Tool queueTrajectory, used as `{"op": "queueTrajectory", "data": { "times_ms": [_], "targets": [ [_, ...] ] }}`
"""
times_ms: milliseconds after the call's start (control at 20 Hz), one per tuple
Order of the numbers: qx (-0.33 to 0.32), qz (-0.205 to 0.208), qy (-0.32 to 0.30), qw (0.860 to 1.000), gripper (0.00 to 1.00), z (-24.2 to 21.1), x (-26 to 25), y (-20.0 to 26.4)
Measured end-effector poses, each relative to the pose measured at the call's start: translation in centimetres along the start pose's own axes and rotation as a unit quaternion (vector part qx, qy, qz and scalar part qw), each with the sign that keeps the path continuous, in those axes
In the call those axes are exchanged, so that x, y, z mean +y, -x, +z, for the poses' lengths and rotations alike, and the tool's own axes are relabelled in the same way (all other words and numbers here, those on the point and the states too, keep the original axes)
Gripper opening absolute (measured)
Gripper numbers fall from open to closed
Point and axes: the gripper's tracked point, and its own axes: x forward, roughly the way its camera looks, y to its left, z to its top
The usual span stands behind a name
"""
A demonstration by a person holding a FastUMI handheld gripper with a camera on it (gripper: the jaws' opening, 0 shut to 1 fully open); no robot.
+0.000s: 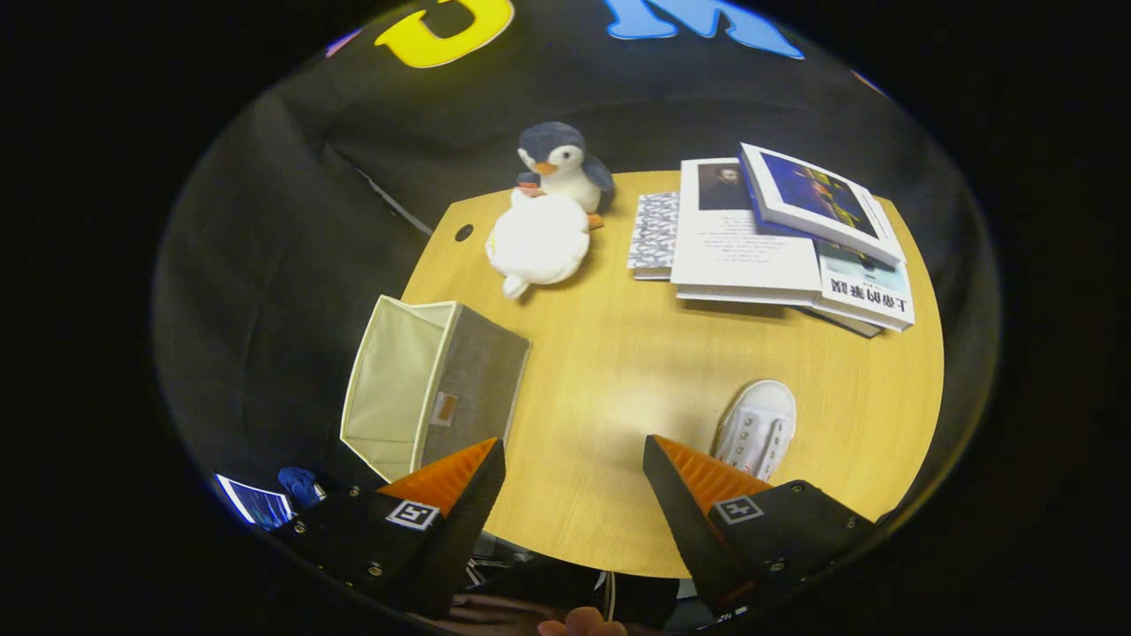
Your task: Open the storage box then place both shoes into the box .Put the left shoe in first, then the right shoe, with the right side of both shoes facing outward in a uniform manner.
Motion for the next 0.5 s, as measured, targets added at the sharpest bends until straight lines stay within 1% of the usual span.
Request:
{"op": "queueTrajectory", "data": {
  "times_ms": [250, 500],
  "targets": [
    [0.013, -0.05, -0.042, 0.998, 0.97, -3.0, -8.3, -0.7],
    [0.03, -0.073, -0.072, 0.994, 0.97, -5.9, -12.9, -1.3]
  ]
}}
